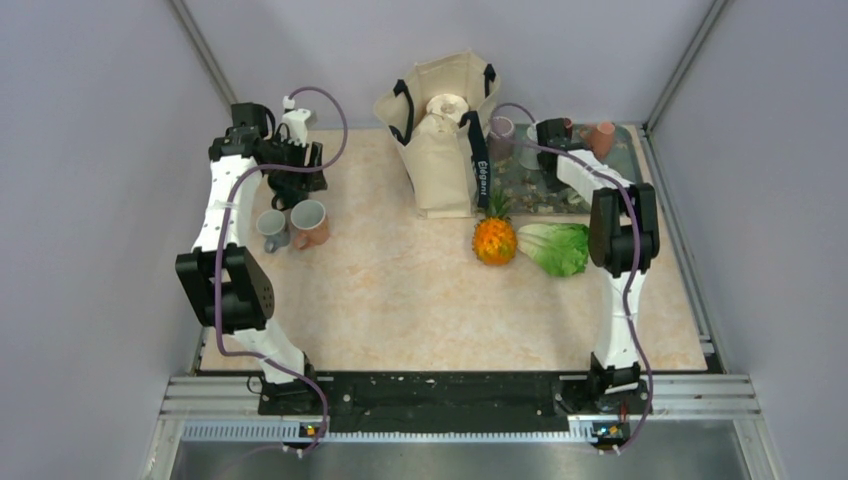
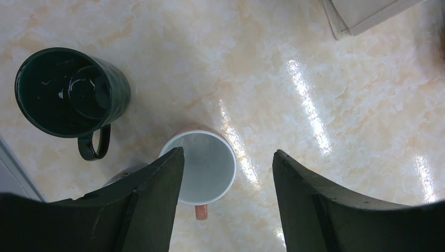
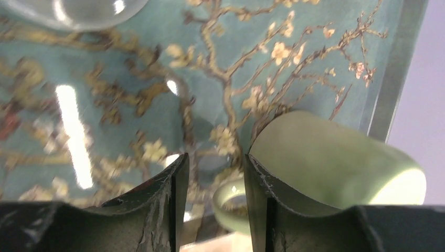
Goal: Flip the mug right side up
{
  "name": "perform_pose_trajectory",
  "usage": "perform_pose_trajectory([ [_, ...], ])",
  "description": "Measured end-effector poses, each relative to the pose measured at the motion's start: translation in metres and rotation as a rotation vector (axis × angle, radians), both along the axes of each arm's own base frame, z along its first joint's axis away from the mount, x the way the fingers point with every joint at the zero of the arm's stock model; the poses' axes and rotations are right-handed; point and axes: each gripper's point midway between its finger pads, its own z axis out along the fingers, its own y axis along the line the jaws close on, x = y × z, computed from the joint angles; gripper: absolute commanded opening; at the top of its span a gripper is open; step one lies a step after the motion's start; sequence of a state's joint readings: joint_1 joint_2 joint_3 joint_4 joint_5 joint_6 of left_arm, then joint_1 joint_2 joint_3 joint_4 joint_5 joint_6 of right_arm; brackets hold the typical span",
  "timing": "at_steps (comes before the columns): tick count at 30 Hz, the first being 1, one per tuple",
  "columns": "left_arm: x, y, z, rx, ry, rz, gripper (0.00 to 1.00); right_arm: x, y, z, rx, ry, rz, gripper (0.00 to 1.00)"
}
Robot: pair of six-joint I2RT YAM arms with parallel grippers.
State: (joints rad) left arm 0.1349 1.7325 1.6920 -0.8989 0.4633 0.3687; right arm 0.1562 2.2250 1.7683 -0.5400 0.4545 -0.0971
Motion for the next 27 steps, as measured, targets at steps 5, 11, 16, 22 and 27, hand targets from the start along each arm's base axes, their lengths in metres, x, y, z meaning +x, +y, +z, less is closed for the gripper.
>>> perform_pose_trajectory([
  [5,0.0,0.0,0.0,-0.001,0.0,-0.001,0.67,-0.013,0.026,0.023,-0.013,-0.032,0.082,0.46],
  [11,0.0,-0.001,0.0,-0.003,0.001,-0.003,0.68,-0.034,0.035,0.069,0.091,-0.265,-0.018,0.48],
  [16,-0.001,-0.001,-0.001,-0.004,0.002,-0.003,0.68,-0.059,0.012,0.081,0.3,-0.519,-0.305,0.88],
  [22,-0.002,-0.002,-0.002,-0.01,0.006,-0.006,0.68,-0.053,0.0,0.061,0.483,-0.684,-0.618,0.84],
  [27,-0.006,-0.003,-0.01,-0.013,0.03,-0.007,0.68,-0.047,-0.005,0.037,0.553,-0.736,-0.822,0.77],
])
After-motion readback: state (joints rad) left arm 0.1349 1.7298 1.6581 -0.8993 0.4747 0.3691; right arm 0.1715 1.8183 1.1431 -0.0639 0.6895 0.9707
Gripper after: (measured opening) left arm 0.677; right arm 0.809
